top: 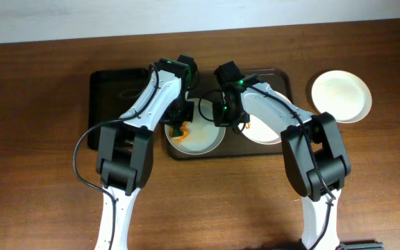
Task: Clean dirty plates on tray and stack at the side
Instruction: 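Scrub the plate held by the right gripper with the sponge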
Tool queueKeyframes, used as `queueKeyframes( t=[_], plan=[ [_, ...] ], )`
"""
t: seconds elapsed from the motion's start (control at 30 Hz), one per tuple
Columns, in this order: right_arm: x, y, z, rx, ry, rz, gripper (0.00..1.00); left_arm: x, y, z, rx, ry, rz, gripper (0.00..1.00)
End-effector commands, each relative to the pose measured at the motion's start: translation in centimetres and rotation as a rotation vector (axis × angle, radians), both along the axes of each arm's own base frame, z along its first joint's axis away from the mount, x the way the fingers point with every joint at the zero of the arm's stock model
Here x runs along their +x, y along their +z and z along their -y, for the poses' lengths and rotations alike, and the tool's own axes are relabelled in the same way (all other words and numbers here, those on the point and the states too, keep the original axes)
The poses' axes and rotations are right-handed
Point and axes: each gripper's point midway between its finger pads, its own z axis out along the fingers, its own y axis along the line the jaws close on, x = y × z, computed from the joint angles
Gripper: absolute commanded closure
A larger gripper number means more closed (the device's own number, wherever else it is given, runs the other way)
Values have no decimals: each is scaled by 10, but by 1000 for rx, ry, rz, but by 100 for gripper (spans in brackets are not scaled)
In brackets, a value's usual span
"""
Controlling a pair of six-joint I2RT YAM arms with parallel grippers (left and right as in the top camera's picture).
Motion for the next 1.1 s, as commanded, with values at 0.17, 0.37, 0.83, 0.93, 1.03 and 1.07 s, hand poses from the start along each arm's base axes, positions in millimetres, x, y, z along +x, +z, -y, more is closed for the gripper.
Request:
queueKeyframes(
  t=[0.17, 0.37, 0.83, 0.93, 1.03, 1.07],
  plan=[
    [-3, -14, 9, -58, -17, -18, 95, 39, 44, -20, 61, 77, 130, 100],
    [-3, -14, 9, -59, -17, -18, 95, 16, 15, 43, -196, 57, 25, 100],
    [-4, -14, 9, -60, -16, -22, 96, 54, 113, -51, 290, 141, 317, 100],
    [-6, -11, 9, -61, -15, -25, 96, 66, 131, -85, 134, 290, 293, 100],
    [-4, -5, 9, -55, -16, -10, 96, 69, 104, -135, 18, 351, 174, 100],
    [-5, -5, 9, -56, -16, -14, 96, 67, 89, -146, 5, 374, 132, 100]
  ],
)
